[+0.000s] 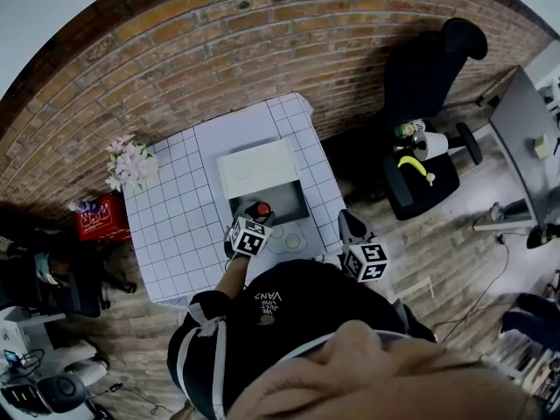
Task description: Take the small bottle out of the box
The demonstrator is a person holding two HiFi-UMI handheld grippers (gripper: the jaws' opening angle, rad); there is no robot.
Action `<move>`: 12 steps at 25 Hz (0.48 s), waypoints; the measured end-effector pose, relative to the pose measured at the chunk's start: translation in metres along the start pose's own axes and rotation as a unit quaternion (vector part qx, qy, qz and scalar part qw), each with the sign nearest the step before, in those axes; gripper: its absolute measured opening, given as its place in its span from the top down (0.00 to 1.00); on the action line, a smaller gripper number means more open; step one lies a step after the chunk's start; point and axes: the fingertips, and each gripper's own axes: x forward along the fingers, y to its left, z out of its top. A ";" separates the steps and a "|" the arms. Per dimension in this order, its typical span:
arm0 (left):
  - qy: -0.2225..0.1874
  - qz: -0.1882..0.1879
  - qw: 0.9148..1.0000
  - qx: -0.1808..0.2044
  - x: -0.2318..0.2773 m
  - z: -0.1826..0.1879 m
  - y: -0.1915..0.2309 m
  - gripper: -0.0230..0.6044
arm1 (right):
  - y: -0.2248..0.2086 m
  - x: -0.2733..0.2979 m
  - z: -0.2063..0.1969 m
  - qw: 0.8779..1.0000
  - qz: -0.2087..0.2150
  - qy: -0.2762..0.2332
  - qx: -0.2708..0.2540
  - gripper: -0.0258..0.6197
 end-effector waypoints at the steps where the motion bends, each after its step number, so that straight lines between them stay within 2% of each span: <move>1: -0.001 0.001 1.000 0.000 0.000 0.000 0.000 0.62 | 0.000 0.000 0.000 1.000 0.000 -0.001 -0.001 0.96; 12: -0.001 0.010 1.000 0.003 -0.002 -0.001 -0.002 0.63 | -0.004 0.000 0.005 1.000 0.010 0.002 -0.004 0.96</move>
